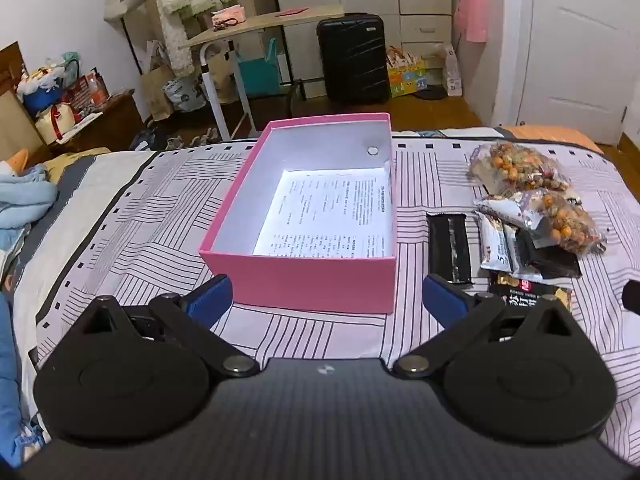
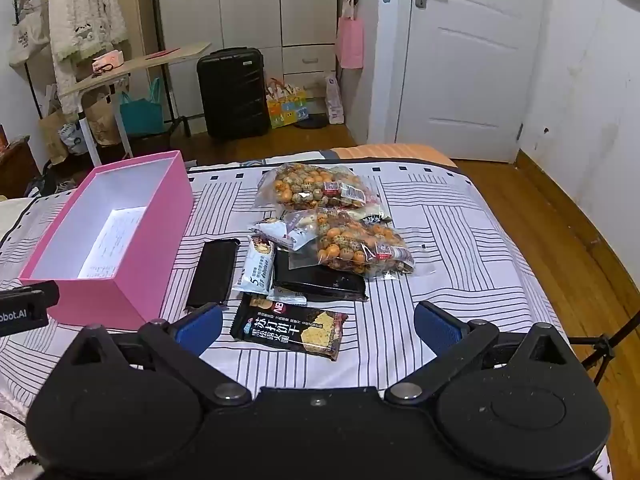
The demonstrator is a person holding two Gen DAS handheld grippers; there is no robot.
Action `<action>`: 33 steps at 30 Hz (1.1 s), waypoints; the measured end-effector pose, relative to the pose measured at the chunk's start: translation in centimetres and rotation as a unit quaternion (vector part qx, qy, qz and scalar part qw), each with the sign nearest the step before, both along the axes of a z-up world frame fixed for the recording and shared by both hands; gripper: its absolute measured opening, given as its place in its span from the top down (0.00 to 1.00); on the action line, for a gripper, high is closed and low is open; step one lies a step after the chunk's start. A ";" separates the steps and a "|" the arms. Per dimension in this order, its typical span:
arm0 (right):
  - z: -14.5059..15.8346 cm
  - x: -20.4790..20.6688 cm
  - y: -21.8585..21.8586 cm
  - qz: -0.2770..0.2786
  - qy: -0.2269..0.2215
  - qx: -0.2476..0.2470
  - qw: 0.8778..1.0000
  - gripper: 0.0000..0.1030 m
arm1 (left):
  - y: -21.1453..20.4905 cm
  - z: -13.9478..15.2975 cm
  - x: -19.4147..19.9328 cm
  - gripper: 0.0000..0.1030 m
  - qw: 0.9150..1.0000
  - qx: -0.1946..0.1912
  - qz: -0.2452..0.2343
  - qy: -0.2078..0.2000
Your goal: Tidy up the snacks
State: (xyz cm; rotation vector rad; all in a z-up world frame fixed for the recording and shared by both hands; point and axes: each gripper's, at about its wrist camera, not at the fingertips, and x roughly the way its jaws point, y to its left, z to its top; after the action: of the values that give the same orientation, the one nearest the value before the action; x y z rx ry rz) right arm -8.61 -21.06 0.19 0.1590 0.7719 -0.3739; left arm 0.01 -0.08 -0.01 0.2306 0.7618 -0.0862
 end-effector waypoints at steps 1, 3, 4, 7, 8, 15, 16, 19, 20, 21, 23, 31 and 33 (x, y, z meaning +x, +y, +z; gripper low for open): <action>-0.1 0.0 0.1 0.000 0.001 -0.001 1.000 0.00 | -0.2 0.0 0.0 0.00 1.000 0.002 0.001 0.000; -0.2 -0.1 0.2 0.000 0.003 -0.001 1.000 0.00 | -0.9 -0.1 -0.1 0.00 1.000 0.007 0.000 -0.002; 0.2 -0.3 0.4 0.002 0.002 0.000 1.000 0.00 | -1.4 -0.1 -0.2 0.00 1.000 0.009 -0.001 -0.003; 0.5 -0.1 0.7 0.002 0.004 -0.004 1.000 0.00 | -0.5 0.8 -0.6 0.01 0.999 -0.028 -0.014 -0.006; 0.3 0.0 0.4 0.004 0.007 -0.003 1.000 0.00 | -0.3 0.5 -0.1 0.02 0.999 -0.035 -0.017 0.002; 0.3 -0.2 0.4 0.004 0.004 -0.003 1.000 0.00 | 0.8 0.0 -1.1 0.01 0.998 -0.062 -0.024 -0.015; 0.2 -0.1 0.5 0.003 0.004 -0.003 1.000 0.00 | 0.9 -0.1 -1.1 0.01 0.998 -0.062 -0.024 -0.016; 0.1 -0.1 0.5 0.002 0.005 -0.002 1.000 0.00 | 1.3 -0.4 -0.9 0.01 0.998 -0.063 -0.021 -0.016; 0.0 -0.1 0.5 0.002 0.006 -0.001 1.000 0.00 | 1.4 -0.5 -0.8 0.01 0.998 -0.063 -0.021 -0.016; 0.0 -0.1 0.6 0.003 0.007 -0.001 1.000 0.00 | 1.5 -0.7 -0.8 0.01 0.998 -0.063 -0.020 -0.015; 0.0 -0.1 0.6 0.005 0.007 -0.001 1.000 0.00 | 1.7 -0.8 -0.7 0.01 0.998 -0.062 -0.017 -0.015; -0.2 0.0 0.8 0.003 0.009 0.000 1.000 0.00 | 1.6 -0.8 -0.6 0.00 0.998 -0.059 -0.024 -0.012; -0.2 -0.1 0.8 0.003 0.008 0.000 1.000 0.00 | 1.6 -0.8 -0.8 0.00 0.998 -0.059 -0.027 -0.012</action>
State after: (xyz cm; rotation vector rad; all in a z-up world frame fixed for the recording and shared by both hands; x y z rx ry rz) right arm -8.70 -20.21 -0.04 0.1533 0.7873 -0.3707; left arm -0.74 1.53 -0.77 0.1400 0.7234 -0.1796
